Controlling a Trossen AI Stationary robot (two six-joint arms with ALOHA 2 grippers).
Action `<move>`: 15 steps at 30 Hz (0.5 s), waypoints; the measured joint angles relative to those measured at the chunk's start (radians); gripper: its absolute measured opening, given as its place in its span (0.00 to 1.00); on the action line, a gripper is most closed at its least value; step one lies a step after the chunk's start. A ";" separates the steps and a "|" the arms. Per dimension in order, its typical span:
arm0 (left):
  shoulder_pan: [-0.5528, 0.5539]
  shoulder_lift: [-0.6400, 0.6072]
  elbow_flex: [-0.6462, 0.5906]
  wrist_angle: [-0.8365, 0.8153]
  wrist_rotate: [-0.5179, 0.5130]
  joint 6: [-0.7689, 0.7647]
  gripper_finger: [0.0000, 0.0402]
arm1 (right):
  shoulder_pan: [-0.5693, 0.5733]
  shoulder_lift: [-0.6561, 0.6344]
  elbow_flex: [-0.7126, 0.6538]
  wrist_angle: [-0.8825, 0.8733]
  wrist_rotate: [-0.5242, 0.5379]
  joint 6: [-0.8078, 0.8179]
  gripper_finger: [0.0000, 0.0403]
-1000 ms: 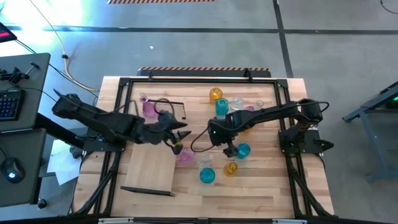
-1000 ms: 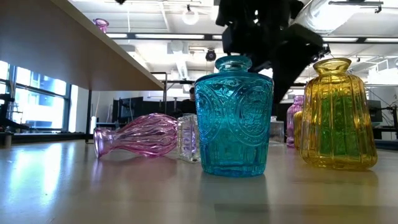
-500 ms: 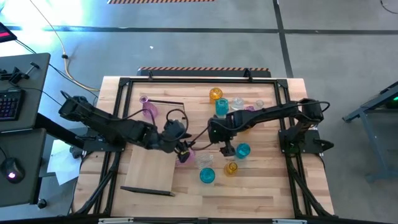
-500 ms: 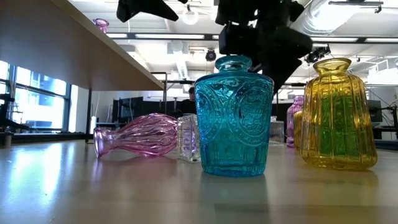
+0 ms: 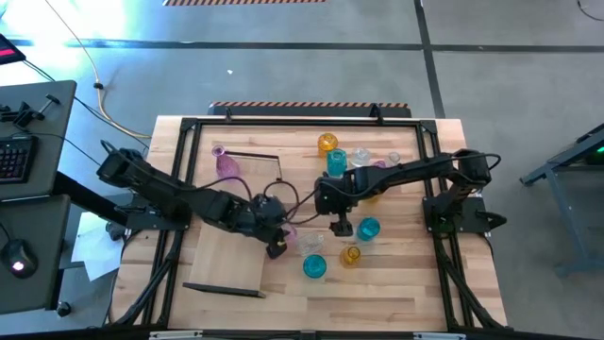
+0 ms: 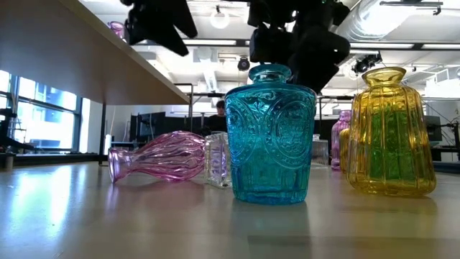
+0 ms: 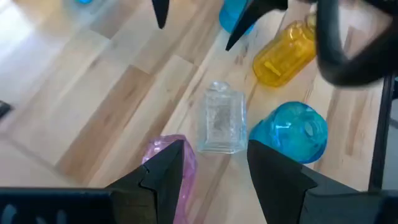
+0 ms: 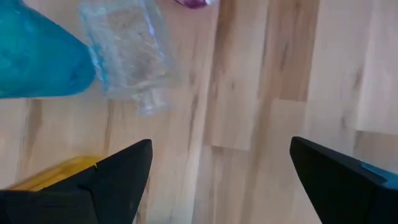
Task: Sort vases onto shelf
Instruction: Put the bottom left transparent flower vase on the shelf
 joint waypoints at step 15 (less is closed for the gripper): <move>0.000 0.104 0.000 0.035 0.066 0.028 0.42 | 0.006 0.000 0.000 0.007 -0.144 0.013 0.91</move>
